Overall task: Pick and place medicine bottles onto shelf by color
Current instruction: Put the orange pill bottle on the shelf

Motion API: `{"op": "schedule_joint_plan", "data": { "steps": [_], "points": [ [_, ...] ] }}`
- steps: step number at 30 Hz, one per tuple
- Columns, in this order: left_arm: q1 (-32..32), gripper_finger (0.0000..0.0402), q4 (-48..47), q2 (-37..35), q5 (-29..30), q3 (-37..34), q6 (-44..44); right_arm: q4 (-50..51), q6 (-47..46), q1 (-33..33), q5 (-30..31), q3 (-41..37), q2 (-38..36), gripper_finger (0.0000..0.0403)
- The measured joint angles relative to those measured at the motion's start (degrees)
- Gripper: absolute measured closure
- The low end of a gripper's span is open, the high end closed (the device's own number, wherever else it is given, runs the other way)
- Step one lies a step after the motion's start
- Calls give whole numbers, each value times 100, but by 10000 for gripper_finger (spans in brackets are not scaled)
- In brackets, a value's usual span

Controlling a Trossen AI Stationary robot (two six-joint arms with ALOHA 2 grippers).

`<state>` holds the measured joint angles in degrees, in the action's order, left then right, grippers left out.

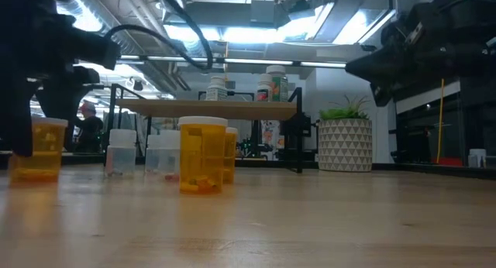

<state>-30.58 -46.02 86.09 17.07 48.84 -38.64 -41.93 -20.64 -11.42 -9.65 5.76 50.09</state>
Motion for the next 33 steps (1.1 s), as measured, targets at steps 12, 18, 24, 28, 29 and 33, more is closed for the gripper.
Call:
{"op": "schedule_joint_plan", "data": {
  "steps": [12, 18, 24, 28, 29, 33],
  "points": [
    [295, 86, -4, 106, -299, 0, -159, 45, -37, 2, 2, 0, 0, 380],
    [456, 95, -4, 106, -627, 0, -132, 50, -26, 1, 2, 0, 0, 379],
    [619, 144, -4, 106, -904, 0, -18, 50, -5, 0, 2, 0, 0, 379],
    [700, 178, -2, 106, -910, 0, -17, 50, -2, 0, 2, 0, 0, 379],
    [709, 185, -2, 106, -908, 0, -17, 50, -2, 2, 2, 0, 0, 379],
    [707, 204, -2, 104, -914, 0, 7, 53, 2, 1, 2, 0, 0, 379]
  ]
}}
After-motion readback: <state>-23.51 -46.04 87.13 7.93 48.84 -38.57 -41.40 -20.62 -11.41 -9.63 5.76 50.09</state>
